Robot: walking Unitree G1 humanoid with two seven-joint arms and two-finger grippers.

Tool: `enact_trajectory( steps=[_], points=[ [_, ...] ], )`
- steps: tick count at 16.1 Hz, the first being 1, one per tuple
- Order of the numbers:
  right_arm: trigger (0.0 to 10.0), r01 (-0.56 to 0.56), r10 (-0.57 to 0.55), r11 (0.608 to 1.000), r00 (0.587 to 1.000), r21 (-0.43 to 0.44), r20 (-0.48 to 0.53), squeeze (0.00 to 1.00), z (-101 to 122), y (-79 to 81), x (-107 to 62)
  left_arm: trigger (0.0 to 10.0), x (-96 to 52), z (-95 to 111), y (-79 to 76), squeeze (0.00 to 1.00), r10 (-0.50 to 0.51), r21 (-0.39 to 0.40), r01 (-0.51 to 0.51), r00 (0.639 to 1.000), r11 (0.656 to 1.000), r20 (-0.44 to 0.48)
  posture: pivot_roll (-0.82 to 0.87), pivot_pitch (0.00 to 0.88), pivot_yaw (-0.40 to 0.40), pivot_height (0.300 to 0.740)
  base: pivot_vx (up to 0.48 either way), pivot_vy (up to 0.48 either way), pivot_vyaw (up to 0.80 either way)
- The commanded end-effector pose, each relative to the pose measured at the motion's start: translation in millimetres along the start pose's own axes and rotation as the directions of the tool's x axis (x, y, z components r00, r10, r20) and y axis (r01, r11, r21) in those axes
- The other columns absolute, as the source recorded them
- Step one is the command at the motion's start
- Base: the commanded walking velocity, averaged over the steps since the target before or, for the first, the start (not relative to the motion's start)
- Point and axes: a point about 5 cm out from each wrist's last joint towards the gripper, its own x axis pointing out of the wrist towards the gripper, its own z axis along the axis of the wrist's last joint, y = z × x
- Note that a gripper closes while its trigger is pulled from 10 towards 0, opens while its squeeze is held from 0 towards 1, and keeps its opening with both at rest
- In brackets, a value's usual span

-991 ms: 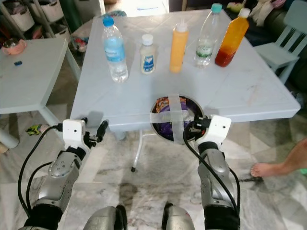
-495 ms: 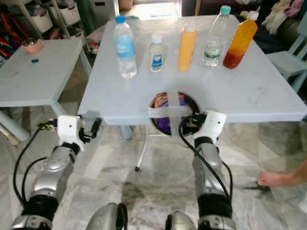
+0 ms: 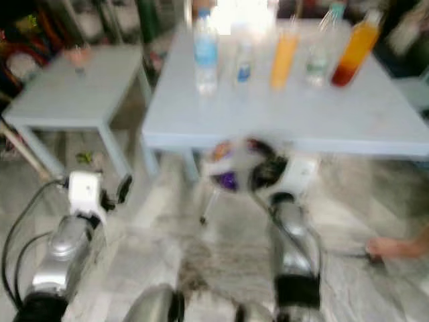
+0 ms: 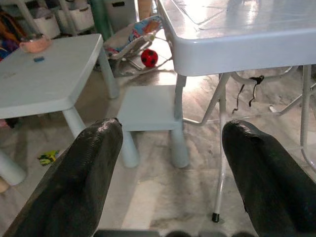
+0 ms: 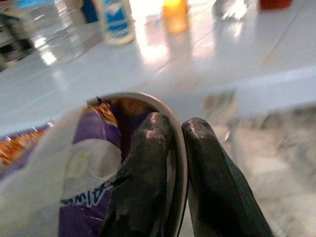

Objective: Restocking fridge

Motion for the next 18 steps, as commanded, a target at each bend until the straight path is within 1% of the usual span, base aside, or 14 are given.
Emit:
enact_trajectory(
  steps=[1,2,4,6,7,9,13,18],
  points=[
    [10.0,-0.039,0.038,0.999,0.998,0.012,0.044,0.00,11.7,3.8,-0.1,10.0,-5.0,-1.5,-3.0,0.00,0.006,-0.005,-0.006,1.000,1.000,-0.008,0.03,0.045,0.071,0.740,-0.296,0.000,0.80],
    [10.0,-0.052,0.052,0.999,0.998,-0.015,0.035,0.00,9.7,5.2,-2.5,10.0,-4.4,-1.7,-7.9,0.00,0.007,-0.015,-0.007,1.000,1.000,-0.009,0.02,0.049,0.066,0.740,-0.270,0.000,0.80],
    [10.0,-0.063,0.063,0.998,0.997,-0.020,0.041,0.00,13.2,3.7,-2.4,10.0,-6.0,-1.1,-14.7,0.00,0.003,-0.017,-0.003,1.000,1.000,-0.005,0.02,0.055,0.059,0.740,0.000,0.000,0.80],
    [10.0,-0.048,0.048,0.999,0.998,-0.010,0.031,0.00,11.7,0.5,-1.1,10.0,-7.5,-4.6,-17.6,0.00,0.000,-0.018,-0.001,1.000,1.000,-0.017,0.02,0.066,0.053,0.740,0.000,0.000,0.80],
    [10.0,-0.051,0.052,0.999,0.998,-0.015,0.026,0.00,10.4,1.3,-1.4,10.0,-7.9,-4.1,-19.2,0.00,-0.013,-0.023,0.012,1.000,1.000,-0.012,0.02,0.075,0.051,0.740,0.000,0.000,0.80],
    [10.0,-0.069,0.069,0.997,0.997,-0.017,0.031,0.00,12.7,5.5,-1.7,10.0,-5.8,-2.6,-18.4,0.00,0.005,-0.008,-0.005,1.000,1.000,-0.015,0.02,0.085,0.052,0.740,0.000,0.000,0.80],
    [10.0,-0.083,0.083,0.996,0.996,-0.023,0.022,0.00,11.3,8.1,-3.5,10.0,-6.8,-3.3,-20.4,0.00,0.004,-0.009,-0.004,1.000,1.000,-0.021,0.01,0.093,0.051,0.740,0.000,-0.330,0.80],
    [10.0,-0.093,0.093,0.995,0.995,-0.026,0.021,0.00,12.1,10.8,-2.1,10.0,-3.3,-1.3,-22.6,0.00,-0.008,-0.004,0.008,1.000,1.000,-0.020,0.01,0.093,0.052,0.740,0.000,-0.382,0.80]
  ],
)
